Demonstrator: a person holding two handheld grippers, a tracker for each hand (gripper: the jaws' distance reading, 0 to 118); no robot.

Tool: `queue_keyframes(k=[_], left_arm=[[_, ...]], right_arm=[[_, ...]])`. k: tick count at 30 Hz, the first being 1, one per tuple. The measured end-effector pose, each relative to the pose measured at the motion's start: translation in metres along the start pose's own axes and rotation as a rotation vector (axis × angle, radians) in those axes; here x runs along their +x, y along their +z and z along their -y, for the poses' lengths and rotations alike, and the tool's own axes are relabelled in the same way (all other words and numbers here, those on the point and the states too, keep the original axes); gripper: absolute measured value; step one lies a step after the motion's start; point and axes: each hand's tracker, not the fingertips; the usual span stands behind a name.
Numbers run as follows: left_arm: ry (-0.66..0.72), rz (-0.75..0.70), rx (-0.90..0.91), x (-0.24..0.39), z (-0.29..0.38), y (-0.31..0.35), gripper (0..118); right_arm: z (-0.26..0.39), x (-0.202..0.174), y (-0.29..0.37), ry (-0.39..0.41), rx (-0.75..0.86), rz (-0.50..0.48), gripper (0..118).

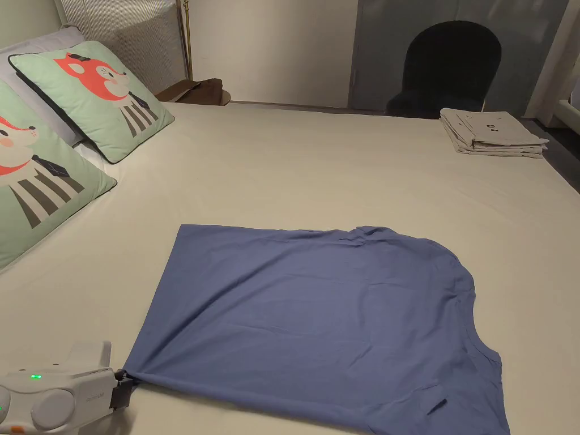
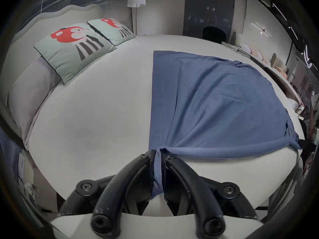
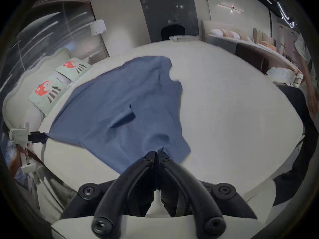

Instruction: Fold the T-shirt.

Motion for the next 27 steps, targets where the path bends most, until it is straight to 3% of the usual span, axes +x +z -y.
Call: queue_keyframes(k=[6, 8, 9, 11, 12, 13, 18, 24, 27], left_arm=[[0.048, -0.012, -0.007, 0.005, 0.0, 0.002, 5], [0.1, -0.018, -0.025, 0.007, -0.007, 0.006, 18], [0.129, -0.014, -0.027, 0.007, -0.011, 0.009, 46], [0.18, 0.029, 0.03, 0.01, -0.023, 0.018, 88], [0.187, 0.054, 0.076, 0.013, -0.029, 0.024, 100], [0.19, 0.07, 0.132, 0.017, -0.035, 0.031, 102], [0.142, 0.121, 0.35, 0.046, -0.073, 0.071, 102], [0.062, 0.089, 0.63, 0.075, -0.095, 0.106, 102], [0.03, 0.077, 0.716, 0.087, -0.098, 0.117, 100]], right_arm=[[-0.011, -0.005, 0.002, -0.019, -0.011, 0.018, 3], [-0.023, -0.013, 0.01, -0.011, -0.006, 0.024, 12], [-0.031, -0.016, 0.015, 0.007, 0.023, 0.026, 35], [-0.051, -0.028, 0.023, 0.041, 0.122, 0.041, 82], [-0.061, -0.033, 0.027, 0.049, 0.172, 0.042, 103], [-0.07, -0.038, 0.03, 0.061, 0.225, 0.041, 107], [-0.114, -0.068, 0.049, 0.135, 0.424, 0.047, 106], [-0.137, -0.093, 0.074, 0.156, 0.628, 0.038, 106], [-0.14, -0.102, 0.083, 0.183, 0.702, 0.048, 98]])
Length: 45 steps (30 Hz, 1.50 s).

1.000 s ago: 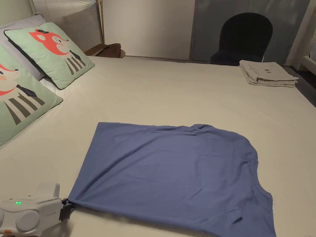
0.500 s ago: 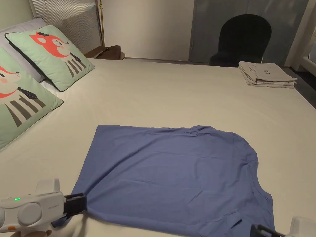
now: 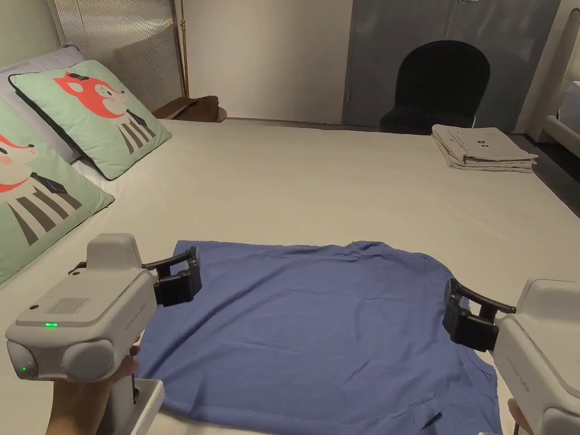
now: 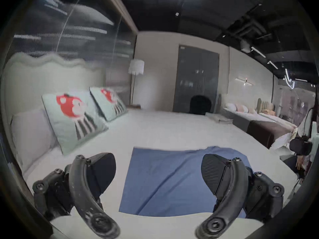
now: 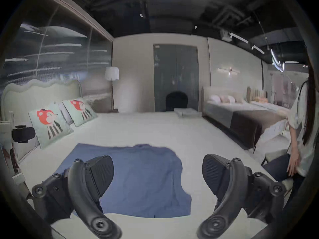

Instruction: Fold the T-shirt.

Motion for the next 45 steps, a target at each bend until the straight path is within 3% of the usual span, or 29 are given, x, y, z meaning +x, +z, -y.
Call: queue_keyframes(k=[3, 4, 5, 7, 8, 9, 16, 21, 23, 27, 29, 38, 40, 42, 45], left_arm=[[-0.028, 0.017, 0.043, 0.008, -0.002, 0.003, 97], [-0.039, 0.022, 0.049, 0.01, -0.002, 0.004, 87], [-0.049, 0.025, 0.051, 0.013, -0.001, 0.004, 73], [-0.086, 0.016, 0.046, 0.019, 0.0, 0.003, 15], [-0.088, 0.019, 0.039, 0.02, 0.001, 0.001, 0], [-0.09, 0.029, 0.033, 0.018, 0.001, 0.001, 0], [-0.105, 0.031, -0.047, 0.011, 0.009, -0.007, 0], [-0.065, -0.022, -0.313, -0.013, 0.027, -0.021, 1], [0.001, -0.011, -0.377, -0.027, 0.041, -0.019, 6], [0.03, -0.04, -0.5, -0.049, 0.069, -0.014, 83], [0.008, -0.068, -0.53, -0.055, 0.083, -0.01, 95], [0.046, -0.135, -0.656, -0.076, 0.131, -0.009, 92], [0.054, -0.123, -0.67, -0.079, 0.139, -0.012, 71], [0.042, -0.119, -0.703, -0.076, 0.146, -0.017, 34], [0.009, -0.105, -0.714, -0.076, 0.158, -0.022, 14]], right_arm=[[-0.004, -0.005, 0.004, 0.032, 0.038, 0.014, 92], [-0.005, -0.006, 0.005, 0.045, 0.05, 0.011, 83], [-0.005, -0.008, 0.006, 0.058, 0.053, 0.017, 70], [-0.005, -0.01, 0.006, 0.092, 0.068, 0.03, 32], [-0.004, -0.012, 0.006, 0.109, 0.071, 0.035, 14], [-0.004, -0.012, 0.006, 0.12, 0.073, 0.037, 1], [-0.003, -0.01, 0.006, 0.122, 0.065, 0.03, 0], [-0.001, -0.007, 0.007, 0.115, 0.056, 0.025, 0], [0.001, -0.004, 0.006, 0.113, 0.046, 0.022, 0], [0.005, 0.0, 0.004, 0.108, 0.021, 0.02, 0], [0.008, 0.001, 0.003, 0.102, 0.013, 0.018, 0], [0.018, 0.007, 0.004, 0.101, -0.027, 0.026, 0], [0.02, 0.009, 0.005, 0.099, -0.034, 0.028, 0], [0.023, 0.012, 0.006, 0.091, -0.044, 0.033, 0], [0.028, 0.018, 0.007, 0.072, -0.066, 0.045, 0]])
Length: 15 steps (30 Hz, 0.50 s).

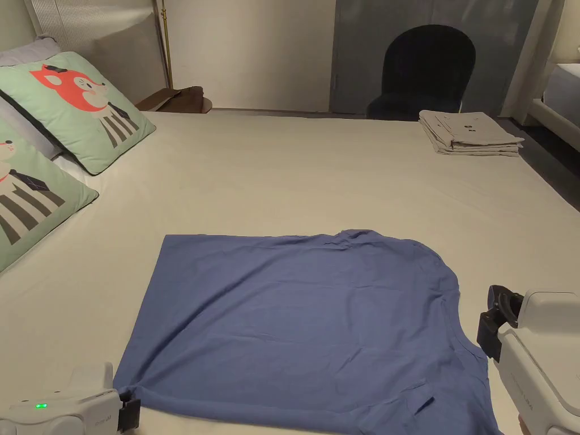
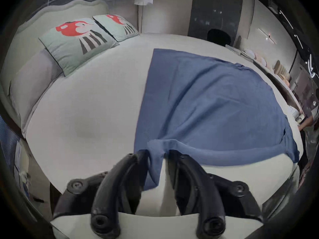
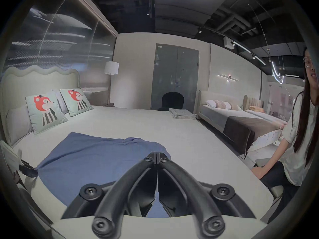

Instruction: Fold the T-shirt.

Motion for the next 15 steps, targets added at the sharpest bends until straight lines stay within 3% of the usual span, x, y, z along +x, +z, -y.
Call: queue_keyframes(k=[1, 8, 12, 15], left_arm=[[-0.017, -0.026, 0.031, 0.001, 0.001, 0.002, 3], [-0.005, 0.025, 0.063, -0.004, -0.003, 0.014, 3], [0.015, 0.04, 0.081, 0.004, -0.004, 0.027, 3], [0.015, 0.044, 0.082, 0.007, -0.004, 0.031, 3]], right_arm=[[0.003, 0.002, 0.001, -0.005, -0.013, 0.006, 0], [0.044, 0.022, -0.012, -0.109, -0.254, 0.045, 4], [0.08, 0.034, -0.025, -0.183, -0.419, 0.047, 106], [0.104, 0.035, -0.027, -0.2, -0.489, 0.036, 109]])
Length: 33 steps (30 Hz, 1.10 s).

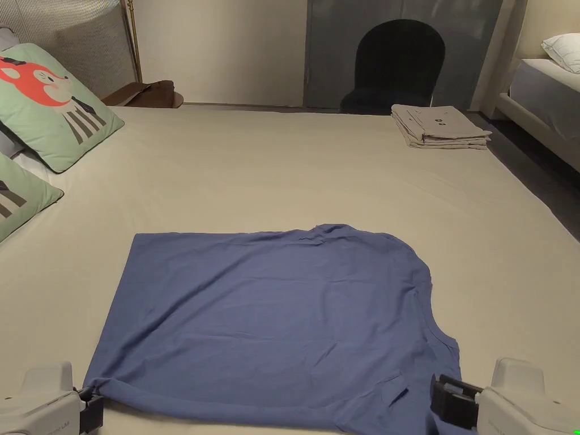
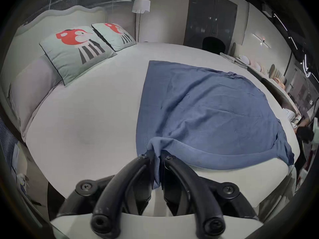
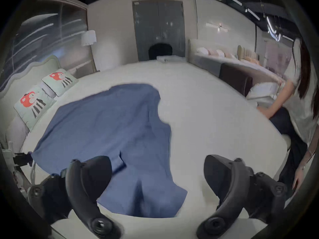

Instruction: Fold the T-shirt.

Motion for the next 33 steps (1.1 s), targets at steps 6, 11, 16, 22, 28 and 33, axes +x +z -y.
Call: queue_keyframes(k=[6, 11, 16, 22, 28, 33], left_arm=[[0.004, 0.0, -0.003, 0.002, 0.0, 0.002, 3], [0.004, -0.001, -0.014, 0.001, -0.001, 0.0, 3], [0.021, 0.004, -0.017, 0.0, 0.0, -0.001, 3], [0.033, 0.01, -0.001, -0.001, -0.002, 0.002, 3], [0.048, 0.026, 0.054, -0.002, -0.028, 0.003, 3], [0.06, 0.025, 0.106, -0.001, -0.062, -0.007, 3]], right_arm=[[0.021, -0.001, -0.016, 0.015, -0.091, 0.002, 108], [0.031, -0.003, -0.023, 0.03, -0.141, -0.031, 72], [0.031, -0.001, -0.016, 0.021, -0.119, -0.107, 8], [0.022, -0.003, -0.004, 0.045, -0.058, -0.067, 8], [-0.012, -0.015, 0.002, 0.065, 0.038, -0.076, 8], [-0.055, -0.024, -0.008, 0.049, 0.111, -0.084, 8]])
